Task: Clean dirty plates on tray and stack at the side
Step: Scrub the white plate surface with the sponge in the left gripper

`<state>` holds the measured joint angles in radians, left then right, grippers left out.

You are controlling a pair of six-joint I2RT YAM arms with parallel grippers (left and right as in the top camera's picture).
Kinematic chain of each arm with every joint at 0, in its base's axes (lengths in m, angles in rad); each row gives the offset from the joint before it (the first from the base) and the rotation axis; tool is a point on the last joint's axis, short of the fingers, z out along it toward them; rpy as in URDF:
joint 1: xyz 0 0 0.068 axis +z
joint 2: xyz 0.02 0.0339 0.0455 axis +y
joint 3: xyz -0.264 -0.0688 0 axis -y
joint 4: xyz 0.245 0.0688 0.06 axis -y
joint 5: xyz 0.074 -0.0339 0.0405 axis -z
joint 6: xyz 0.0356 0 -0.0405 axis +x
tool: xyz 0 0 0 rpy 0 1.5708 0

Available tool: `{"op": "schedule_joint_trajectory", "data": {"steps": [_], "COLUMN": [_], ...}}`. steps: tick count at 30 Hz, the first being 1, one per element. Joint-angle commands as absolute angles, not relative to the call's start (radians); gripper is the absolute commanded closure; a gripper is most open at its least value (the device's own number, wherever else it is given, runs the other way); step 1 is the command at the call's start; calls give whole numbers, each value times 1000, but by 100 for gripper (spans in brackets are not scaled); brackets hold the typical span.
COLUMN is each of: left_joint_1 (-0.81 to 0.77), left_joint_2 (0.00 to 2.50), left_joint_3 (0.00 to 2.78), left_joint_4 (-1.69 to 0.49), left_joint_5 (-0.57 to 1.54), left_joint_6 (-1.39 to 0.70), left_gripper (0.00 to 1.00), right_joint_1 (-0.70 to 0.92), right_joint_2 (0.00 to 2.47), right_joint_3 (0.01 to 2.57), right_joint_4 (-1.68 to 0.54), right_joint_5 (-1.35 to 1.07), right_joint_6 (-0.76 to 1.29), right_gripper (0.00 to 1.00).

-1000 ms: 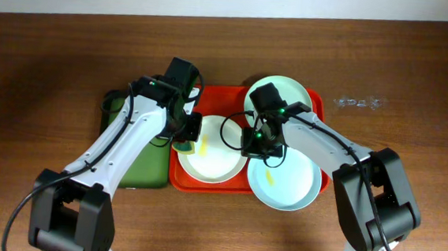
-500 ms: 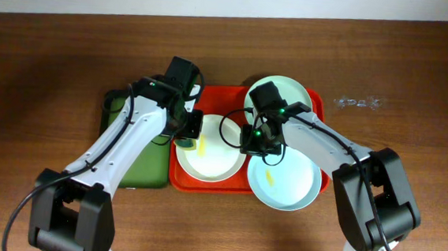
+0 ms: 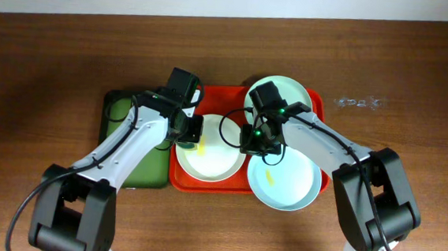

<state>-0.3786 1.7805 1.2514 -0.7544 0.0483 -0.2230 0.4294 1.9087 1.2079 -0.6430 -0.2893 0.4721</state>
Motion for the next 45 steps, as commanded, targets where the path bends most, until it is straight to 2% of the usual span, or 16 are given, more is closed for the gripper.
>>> {"op": "schedule_joint_trajectory", "data": {"steps": [1,20,27,31,34,40,45], "left_joint_1": [-379,-380,-374,-345,-317,-316,-332], "left_joint_2": [1784,1979,2014,1958,1889,1849,1851], "left_joint_3": [1240,1240,1253,1309,1337,1327,1238], "left_joint_4": [-725,-688,-690,-696,-701,-806,-772], "left_joint_5": [49,122,445,545,480,135,132], "left_joint_6": [-263,-300,-268,-268,-269,-284,-289], "left_gripper": [100,100,100,100,100,100,100], "right_joint_1": [439,484,484,484,484,484,484], "right_joint_2": [1920,1920,1920,1920,1920,1920,1920], "right_joint_3": [1212,1210,1210,1209,1205,1205,1205], "right_joint_4": [-639,-609,-609,-609,-609,-609,-605], "right_joint_5": [-284,-235,-234,-231,-231,-231,-231], "right_joint_6": [479,503,503,503,503,503,503], "right_gripper": [96,96,96,96,96,96,96]}}
